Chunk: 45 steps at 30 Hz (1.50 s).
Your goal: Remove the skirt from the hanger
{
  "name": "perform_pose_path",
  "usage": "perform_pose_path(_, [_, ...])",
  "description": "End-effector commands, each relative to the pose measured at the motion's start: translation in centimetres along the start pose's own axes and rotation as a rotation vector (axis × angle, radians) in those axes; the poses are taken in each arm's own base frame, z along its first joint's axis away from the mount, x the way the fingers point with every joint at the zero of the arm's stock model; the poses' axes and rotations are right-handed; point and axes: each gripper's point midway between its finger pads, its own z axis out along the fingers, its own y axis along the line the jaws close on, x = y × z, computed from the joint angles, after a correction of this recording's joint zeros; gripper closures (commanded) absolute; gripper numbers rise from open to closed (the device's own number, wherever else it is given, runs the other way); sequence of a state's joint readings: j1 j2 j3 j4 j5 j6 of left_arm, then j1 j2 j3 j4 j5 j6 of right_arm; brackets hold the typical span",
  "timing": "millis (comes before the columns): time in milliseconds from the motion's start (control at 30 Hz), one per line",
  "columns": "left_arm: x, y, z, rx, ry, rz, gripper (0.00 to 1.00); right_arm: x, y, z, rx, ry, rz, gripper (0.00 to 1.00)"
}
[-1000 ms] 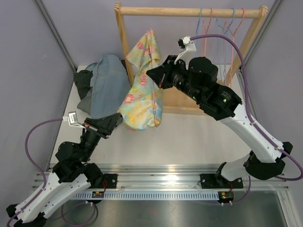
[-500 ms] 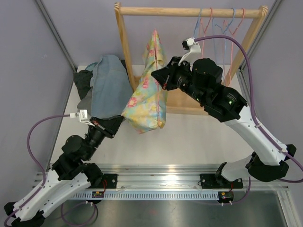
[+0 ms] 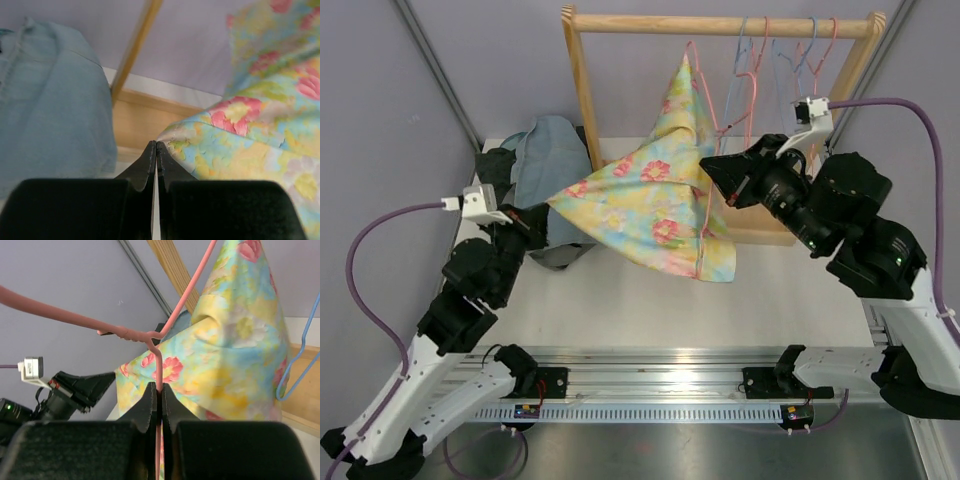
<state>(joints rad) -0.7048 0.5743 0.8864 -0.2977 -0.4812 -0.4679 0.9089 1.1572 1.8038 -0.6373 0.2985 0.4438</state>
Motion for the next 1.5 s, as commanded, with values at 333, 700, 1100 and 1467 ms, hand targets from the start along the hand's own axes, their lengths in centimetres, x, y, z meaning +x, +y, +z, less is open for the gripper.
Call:
perform_pose_path(333, [-10.9, 7.4, 9.3, -0.115, -0.091, -0.023, 1.00, -3.4, -0.2, -4.2, -0.023, -0.096, 0.020, 1.00])
perform_pose_path(700, [-13.9, 18.0, 23.2, -0.305, -0.058, -0.039, 1.00, -0.7, 1.9, -1.3, -0.110, -0.009, 0.060, 1.00])
perform_pose_path(1100, [-11.3, 17.2, 29.5, -0.180, 0.101, -0.086, 0.57, 0.7, 3.5, 5.0, -0.104, 0.038, -0.006, 1.00])
perform_pose_path(1467, [-8.2, 12.0, 16.8, -0.146, 0.087, -0.021, 0.01, -2.7, -1.8, 16.1, -0.027, -0.005, 0.083, 1.00])
